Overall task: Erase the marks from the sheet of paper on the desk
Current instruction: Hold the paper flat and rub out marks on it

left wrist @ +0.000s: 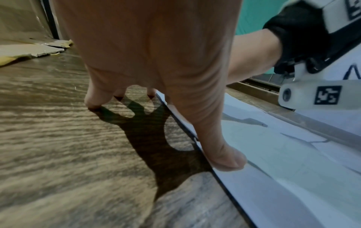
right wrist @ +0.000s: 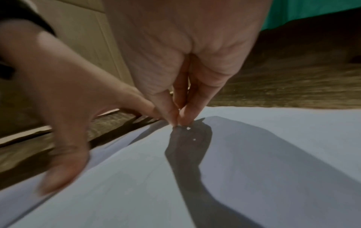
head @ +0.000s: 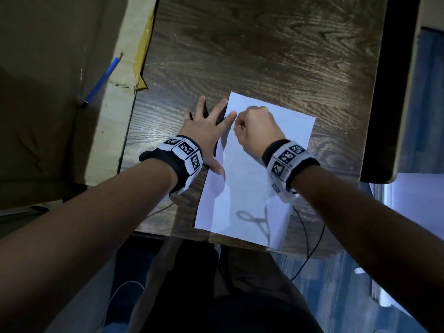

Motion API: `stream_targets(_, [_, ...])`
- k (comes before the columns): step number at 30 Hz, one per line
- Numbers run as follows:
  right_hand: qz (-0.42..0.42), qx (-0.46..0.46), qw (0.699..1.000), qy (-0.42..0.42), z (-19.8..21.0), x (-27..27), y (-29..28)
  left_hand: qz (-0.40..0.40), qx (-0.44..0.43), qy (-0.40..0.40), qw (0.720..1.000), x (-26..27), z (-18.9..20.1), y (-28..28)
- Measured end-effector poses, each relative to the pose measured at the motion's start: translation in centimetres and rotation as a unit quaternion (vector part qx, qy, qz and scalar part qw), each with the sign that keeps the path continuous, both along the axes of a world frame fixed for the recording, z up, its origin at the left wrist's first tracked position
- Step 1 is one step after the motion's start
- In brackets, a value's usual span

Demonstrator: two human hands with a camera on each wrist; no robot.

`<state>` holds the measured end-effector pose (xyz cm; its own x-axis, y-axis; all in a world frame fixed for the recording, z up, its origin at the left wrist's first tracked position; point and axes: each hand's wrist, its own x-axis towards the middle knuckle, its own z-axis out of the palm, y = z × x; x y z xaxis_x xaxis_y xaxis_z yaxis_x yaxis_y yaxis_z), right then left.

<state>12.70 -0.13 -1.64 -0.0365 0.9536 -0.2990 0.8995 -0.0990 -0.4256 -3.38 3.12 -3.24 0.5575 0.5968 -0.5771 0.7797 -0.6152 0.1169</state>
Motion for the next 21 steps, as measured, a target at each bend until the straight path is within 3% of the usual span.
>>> stream_targets(2, [0.010, 0.007, 1.000, 0.007, -0.2, -0.5, -1.6, 0.003, -0.002, -0.002, 1.000, 0.0, -0.1, 0.0])
stream_targets(6, [0.120, -0.057, 0.991, 0.000, 0.9, -1.2, -4.3, 0.005, 0.002, -0.005, 1.000, -0.1, 0.0, 0.0])
stream_targets(12, [-0.011, 0.004, 1.000, 0.000, 0.2, -0.7, -0.4, 0.005, -0.005, -0.003, 1.000, -0.1, 0.1, 0.0])
stream_targets(17, [0.106, -0.060, 0.992, 0.020, 0.9, -1.2, -4.1, 0.007, 0.001, -0.010, 1.000, -0.2, 0.0, 0.0])
stream_targets(21, [0.032, -0.020, 0.999, 0.006, 0.4, 0.4, 0.4, 0.002, 0.000, -0.002, 1.000, -0.1, 0.0, -0.1])
